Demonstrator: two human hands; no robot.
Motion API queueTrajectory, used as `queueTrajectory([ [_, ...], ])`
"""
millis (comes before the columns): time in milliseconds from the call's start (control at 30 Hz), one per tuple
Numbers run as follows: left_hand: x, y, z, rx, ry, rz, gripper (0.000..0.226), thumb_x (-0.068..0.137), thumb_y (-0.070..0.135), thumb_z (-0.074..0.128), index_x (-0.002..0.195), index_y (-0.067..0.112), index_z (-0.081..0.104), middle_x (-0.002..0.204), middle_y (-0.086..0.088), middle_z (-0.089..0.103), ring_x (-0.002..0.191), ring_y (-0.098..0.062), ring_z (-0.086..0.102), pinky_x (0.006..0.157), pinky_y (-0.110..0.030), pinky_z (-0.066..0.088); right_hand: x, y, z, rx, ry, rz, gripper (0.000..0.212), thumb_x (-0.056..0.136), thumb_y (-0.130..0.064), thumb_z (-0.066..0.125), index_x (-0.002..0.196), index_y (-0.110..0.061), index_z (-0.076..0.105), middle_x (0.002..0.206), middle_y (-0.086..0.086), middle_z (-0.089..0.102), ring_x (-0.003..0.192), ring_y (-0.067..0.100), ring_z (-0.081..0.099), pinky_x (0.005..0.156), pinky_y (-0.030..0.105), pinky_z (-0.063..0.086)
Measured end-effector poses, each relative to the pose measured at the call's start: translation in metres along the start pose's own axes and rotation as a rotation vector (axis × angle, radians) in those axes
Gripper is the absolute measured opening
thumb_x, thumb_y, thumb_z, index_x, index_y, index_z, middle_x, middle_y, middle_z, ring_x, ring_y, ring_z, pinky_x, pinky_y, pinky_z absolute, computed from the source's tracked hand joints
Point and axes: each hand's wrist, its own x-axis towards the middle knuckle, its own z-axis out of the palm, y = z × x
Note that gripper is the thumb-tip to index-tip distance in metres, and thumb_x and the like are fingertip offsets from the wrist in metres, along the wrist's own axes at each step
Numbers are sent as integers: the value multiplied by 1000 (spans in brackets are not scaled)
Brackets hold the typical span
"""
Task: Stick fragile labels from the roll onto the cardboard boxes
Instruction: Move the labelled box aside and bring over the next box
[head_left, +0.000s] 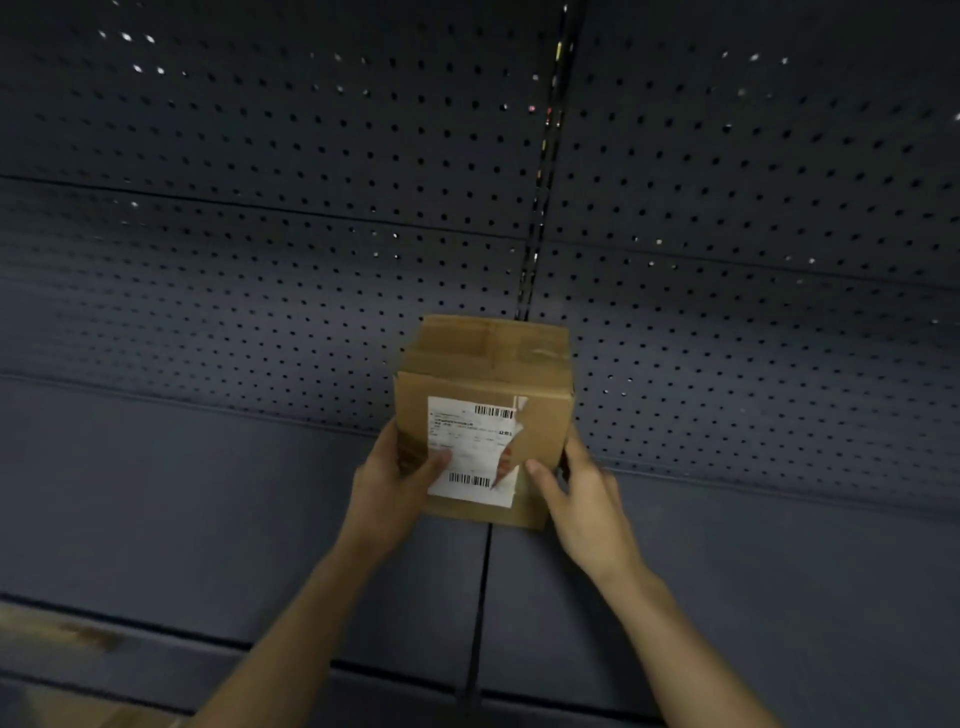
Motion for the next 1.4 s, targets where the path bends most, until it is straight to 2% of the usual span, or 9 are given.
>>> queueTrajectory([
  [267,-24,20,31,0,-21,129,35,90,36,67,124,32,59,97,24,71,89,13,63,70,-4,48,-45,8,-34,20,181,55,56,96,-46,55,147,-37,34,105,7,72,97,17,67,90,40,56],
  [333,-29,30,47,5,-66,171,36,90,39,66,124,34,58,101,24,70,92,14,62,70,-1,44,-59,15,-52,16,246,76,52,95,-44,57,144,-37,39,103,5,72,97,16,67,88,34,56],
  [467,-42,51,88,-19,-186,246,39,89,45,64,127,38,55,111,25,69,102,7,64,89,-19,52,-89,29,-93,6,360,127,46,96,-37,60,139,-37,46,105,-18,71,97,-3,64,77,4,45],
  [633,-66,71,145,-98,-312,305,37,89,40,68,125,35,59,111,24,70,105,2,66,94,-35,55,-130,50,-143,-29,474,191,47,96,-37,59,141,-40,44,110,-26,69,104,-8,62,85,12,48],
  [800,-96,89,204,-91,-385,338,36,87,40,70,121,32,60,107,23,71,102,2,67,91,-36,56,-166,84,-187,-65,575,246,51,97,-36,58,145,-41,40,111,-26,69,101,-2,65,88,25,53],
  [1000,-119,105,266,-94,-405,312,29,86,33,73,114,32,62,101,26,72,95,6,67,86,-34,58,-180,134,-231,-49,586,248,49,99,-33,57,144,-40,40,105,-34,66,97,-18,59,78,3,44],
  [1133,-127,117,297,-73,-381,281,29,86,32,73,114,33,63,101,27,71,95,9,66,86,-27,57,-173,166,-256,1,539,231,50,99,-31,56,145,-41,39,110,-29,68,104,-6,63,85,18,51],
  [1300,-130,128,326,-31,-311,226,25,87,35,71,108,42,61,95,35,68,93,12,64,81,-18,52,-153,197,-284,-7,474,225,52,98,-33,57,146,-42,38,99,-25,68,92,-1,62,73,4,42],
  [1400,-129,128,336,-6,-243,223,32,88,33,72,118,32,62,100,28,69,93,12,64,80,-15,53,-138,210,-292,10,423,197,54,98,-33,58,147,-41,37,103,-13,73,93,8,65,74,16,45],
])
